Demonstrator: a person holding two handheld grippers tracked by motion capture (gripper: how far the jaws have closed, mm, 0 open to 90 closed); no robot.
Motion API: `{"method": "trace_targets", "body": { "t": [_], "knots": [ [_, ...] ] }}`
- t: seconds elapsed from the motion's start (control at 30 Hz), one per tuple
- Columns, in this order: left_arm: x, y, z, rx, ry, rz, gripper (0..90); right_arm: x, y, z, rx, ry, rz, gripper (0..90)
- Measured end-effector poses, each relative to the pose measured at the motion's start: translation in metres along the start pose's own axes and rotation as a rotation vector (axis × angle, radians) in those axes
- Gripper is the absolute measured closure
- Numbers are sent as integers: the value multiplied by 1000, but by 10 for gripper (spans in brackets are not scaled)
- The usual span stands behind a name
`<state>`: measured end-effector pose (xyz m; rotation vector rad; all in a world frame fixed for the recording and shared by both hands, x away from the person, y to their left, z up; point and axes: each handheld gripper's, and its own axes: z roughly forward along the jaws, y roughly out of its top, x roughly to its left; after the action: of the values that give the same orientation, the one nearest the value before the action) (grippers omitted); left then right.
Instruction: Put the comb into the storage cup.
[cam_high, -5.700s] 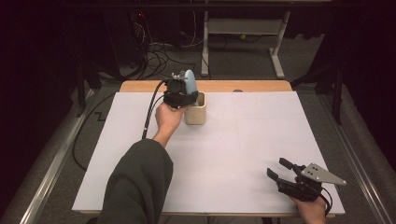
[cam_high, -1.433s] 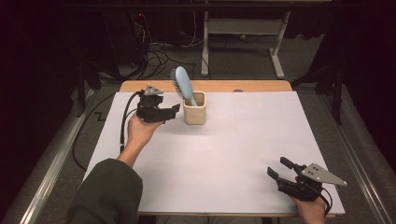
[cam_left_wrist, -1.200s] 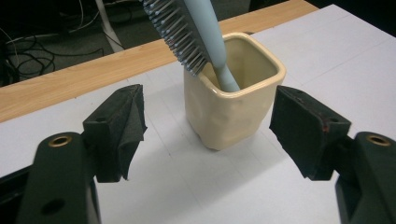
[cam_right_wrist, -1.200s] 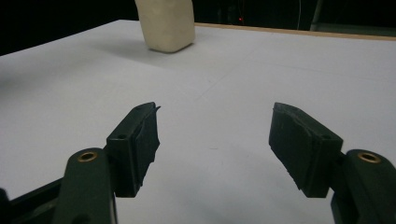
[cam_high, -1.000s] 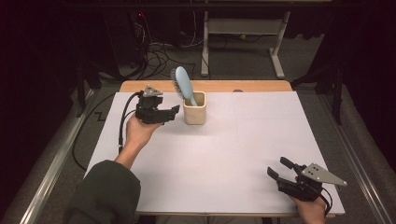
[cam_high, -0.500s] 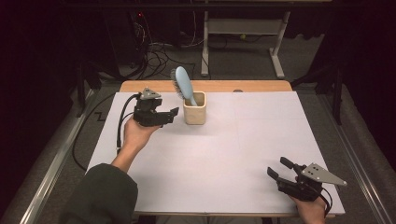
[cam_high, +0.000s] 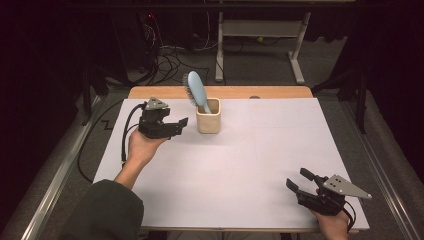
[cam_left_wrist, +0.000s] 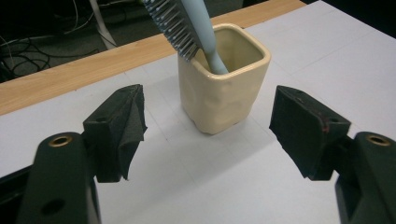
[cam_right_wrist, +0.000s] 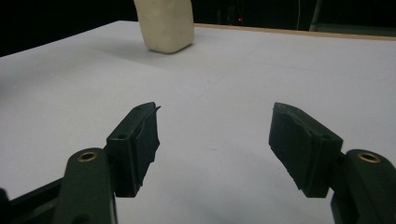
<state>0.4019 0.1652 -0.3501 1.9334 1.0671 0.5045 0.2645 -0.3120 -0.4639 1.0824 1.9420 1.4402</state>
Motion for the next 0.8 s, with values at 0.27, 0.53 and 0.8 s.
{"method": "trace_targets", "body": {
  "t": [0.27, 0.53, 0.8],
  "knots": [
    [4, -5, -5, 5, 1, -7, 274, 0, 0, 0, 0, -2, -1, 336],
    [5, -10, -14, 0, 8, -1, 274, 0, 0, 0, -2, -1, -1, 335],
    [4, -16, -19, -6, 2, 2, 274, 0, 1, 0, -5, 0, -4, 335]
  ]
}}
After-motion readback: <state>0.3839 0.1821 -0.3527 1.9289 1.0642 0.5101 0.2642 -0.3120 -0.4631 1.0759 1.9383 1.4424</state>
